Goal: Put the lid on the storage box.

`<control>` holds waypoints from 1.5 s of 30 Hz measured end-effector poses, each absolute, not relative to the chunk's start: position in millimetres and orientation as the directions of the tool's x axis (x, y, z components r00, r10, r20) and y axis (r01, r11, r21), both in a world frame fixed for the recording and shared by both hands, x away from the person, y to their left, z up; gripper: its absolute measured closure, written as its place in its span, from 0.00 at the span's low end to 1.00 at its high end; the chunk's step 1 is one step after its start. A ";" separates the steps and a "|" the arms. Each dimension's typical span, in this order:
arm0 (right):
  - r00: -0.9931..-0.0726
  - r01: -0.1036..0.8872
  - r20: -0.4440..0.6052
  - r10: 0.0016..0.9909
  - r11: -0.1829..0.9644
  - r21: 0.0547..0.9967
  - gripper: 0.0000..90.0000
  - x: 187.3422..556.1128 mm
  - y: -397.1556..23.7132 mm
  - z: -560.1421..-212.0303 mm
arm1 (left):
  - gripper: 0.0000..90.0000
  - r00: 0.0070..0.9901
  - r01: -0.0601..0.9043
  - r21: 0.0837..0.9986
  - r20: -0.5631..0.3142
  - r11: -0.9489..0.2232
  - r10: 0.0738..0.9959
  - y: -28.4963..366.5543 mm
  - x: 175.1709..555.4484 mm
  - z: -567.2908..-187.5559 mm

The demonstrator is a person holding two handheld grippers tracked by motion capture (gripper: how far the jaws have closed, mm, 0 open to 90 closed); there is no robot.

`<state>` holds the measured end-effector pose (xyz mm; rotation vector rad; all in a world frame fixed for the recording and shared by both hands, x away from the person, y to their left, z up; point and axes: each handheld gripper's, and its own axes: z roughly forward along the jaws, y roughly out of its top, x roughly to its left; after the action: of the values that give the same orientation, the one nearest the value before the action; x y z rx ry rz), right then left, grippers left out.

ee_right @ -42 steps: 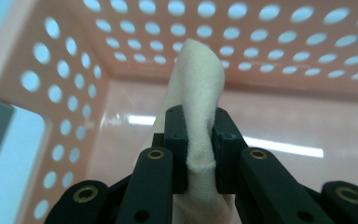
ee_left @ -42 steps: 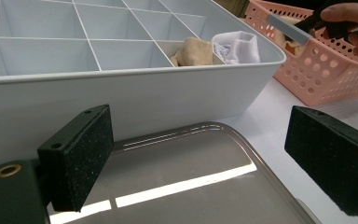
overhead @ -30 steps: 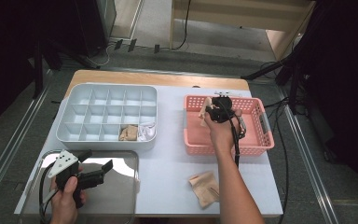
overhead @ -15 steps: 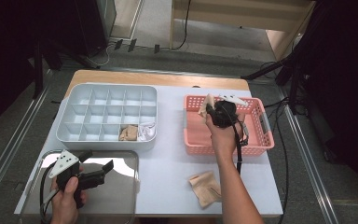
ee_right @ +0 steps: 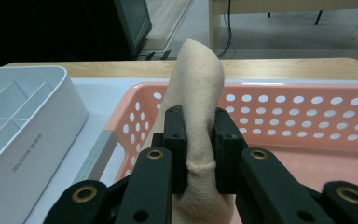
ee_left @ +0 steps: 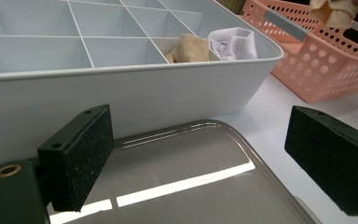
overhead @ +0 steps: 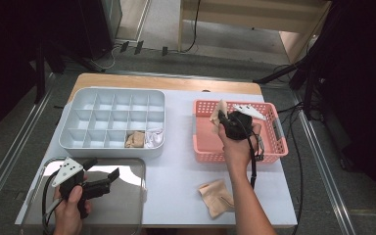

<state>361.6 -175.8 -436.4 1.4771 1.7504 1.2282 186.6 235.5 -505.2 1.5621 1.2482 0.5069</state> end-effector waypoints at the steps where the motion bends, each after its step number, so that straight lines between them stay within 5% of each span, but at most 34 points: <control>1: -0.260 0.462 0.156 0.953 -0.019 0.887 0.89 358.1 -177.0 -435.9 | 0.09 0.372 0.458 0.886 -0.260 0.067 0.891 235.4 186.5 -505.2; 45: -0.356 0.366 0.183 0.916 -0.044 0.929 0.89 263.8 -185.8 -433.0 | 0.09 0.390 0.442 0.896 -0.245 0.053 0.887 228.0 182.7 -503.0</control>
<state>263.8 -185.8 -433.0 1.3563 1.7265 1.4037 182.7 228.0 -503.0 1.5686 1.2202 0.5165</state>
